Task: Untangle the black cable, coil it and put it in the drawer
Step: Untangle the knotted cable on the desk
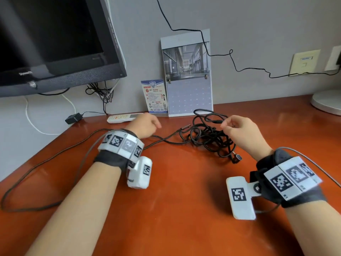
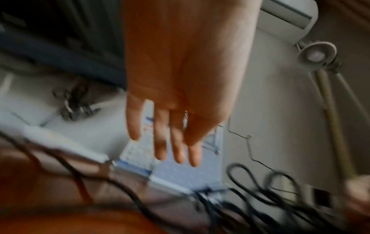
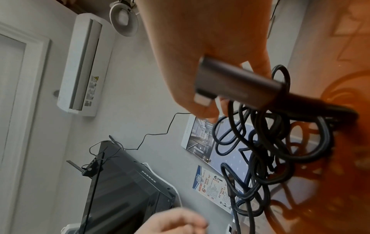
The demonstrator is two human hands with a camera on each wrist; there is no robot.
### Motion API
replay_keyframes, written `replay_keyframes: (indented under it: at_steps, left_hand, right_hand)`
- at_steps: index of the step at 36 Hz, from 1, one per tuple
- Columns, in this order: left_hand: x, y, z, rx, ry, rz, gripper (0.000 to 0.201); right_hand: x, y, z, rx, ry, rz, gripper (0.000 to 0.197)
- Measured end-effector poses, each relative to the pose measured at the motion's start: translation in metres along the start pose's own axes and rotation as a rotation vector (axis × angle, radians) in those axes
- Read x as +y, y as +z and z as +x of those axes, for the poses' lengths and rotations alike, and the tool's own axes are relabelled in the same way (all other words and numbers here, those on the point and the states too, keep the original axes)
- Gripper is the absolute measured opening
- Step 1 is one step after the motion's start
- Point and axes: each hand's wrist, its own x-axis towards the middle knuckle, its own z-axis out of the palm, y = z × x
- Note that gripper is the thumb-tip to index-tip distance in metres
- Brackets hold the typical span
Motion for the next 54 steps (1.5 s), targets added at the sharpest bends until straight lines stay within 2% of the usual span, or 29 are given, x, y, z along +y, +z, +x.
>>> replay_keyframes:
  at_steps: [2, 4, 9, 13, 17, 19, 21, 24, 28, 33, 37, 39, 42, 45, 51, 54]
  left_hand:
    - [0.027, 0.02, -0.006, -0.152, 0.152, -0.048, 0.026]
    - [0.041, 0.038, 0.0, -0.235, 0.185, -0.029, 0.025]
    - [0.06, 0.053, 0.02, -0.335, 0.111, 0.107, 0.036]
    - [0.063, 0.054, 0.025, -0.335, 0.138, 0.148, 0.017]
    - [0.063, 0.055, 0.023, -0.363, 0.18, 0.164, 0.014]
    - [0.063, 0.053, 0.022, -0.291, 0.208, 0.195, 0.011]
    - [0.062, 0.051, 0.022, -0.129, 0.236, 0.175, 0.01]
    - [0.062, 0.048, 0.021, 0.116, 0.281, 0.016, 0.009]
    - [0.073, 0.044, 0.017, 0.245, 0.293, -0.046, 0.018]
    - [0.082, 0.043, 0.013, 0.281, 0.32, -0.027, 0.021]
    - [0.085, 0.038, 0.01, 0.289, 0.292, -0.089, 0.022]
    - [0.086, 0.032, 0.011, 0.284, 0.282, -0.108, 0.022]
    - [0.09, 0.019, 0.013, 0.3, 0.314, -0.216, 0.022]
    - [0.094, 0.01, 0.016, 0.367, 0.326, -0.307, 0.023]
    - [0.099, 0.001, 0.017, 0.369, 0.301, -0.343, 0.025]
    - [0.099, -0.002, 0.015, 0.362, 0.27, -0.39, 0.026]
  right_hand:
    - [0.001, 0.003, 0.0, -0.053, -0.005, -0.006, 0.016]
    - [0.003, 0.007, 0.0, -0.089, -0.005, -0.01, 0.019]
    - [0.011, 0.009, -0.001, -0.076, -0.03, -0.045, 0.026]
    - [0.017, 0.008, 0.003, -0.074, -0.004, -0.072, 0.031]
    - [0.017, 0.006, 0.004, -0.101, -0.008, -0.083, 0.02]
    - [0.017, 0.007, 0.003, -0.11, -0.014, -0.083, 0.017]
    - [0.019, 0.007, 0.002, -0.105, -0.009, -0.072, 0.013]
    - [0.023, 0.009, 0.003, -0.117, -0.043, -0.061, 0.017]
    - [0.02, 0.013, 0.003, -0.158, -0.124, -0.055, 0.021]
    - [0.021, 0.021, 0.002, -0.22, -0.19, -0.109, 0.024]
    - [0.022, 0.018, 0.001, -0.111, -0.166, -0.048, 0.032]
    - [0.021, 0.013, 0.001, -0.01, -0.11, 0.061, 0.032]
    - [0.018, 0.005, -0.001, 0.057, 0.005, 0.401, 0.03]
    - [0.018, -0.001, 0.0, 0.02, 0.045, 0.566, 0.026]
    - [0.013, -0.001, -0.002, -0.05, -0.025, 0.581, 0.037]
    - [0.011, -0.001, -0.003, -0.05, -0.088, 0.559, 0.027]
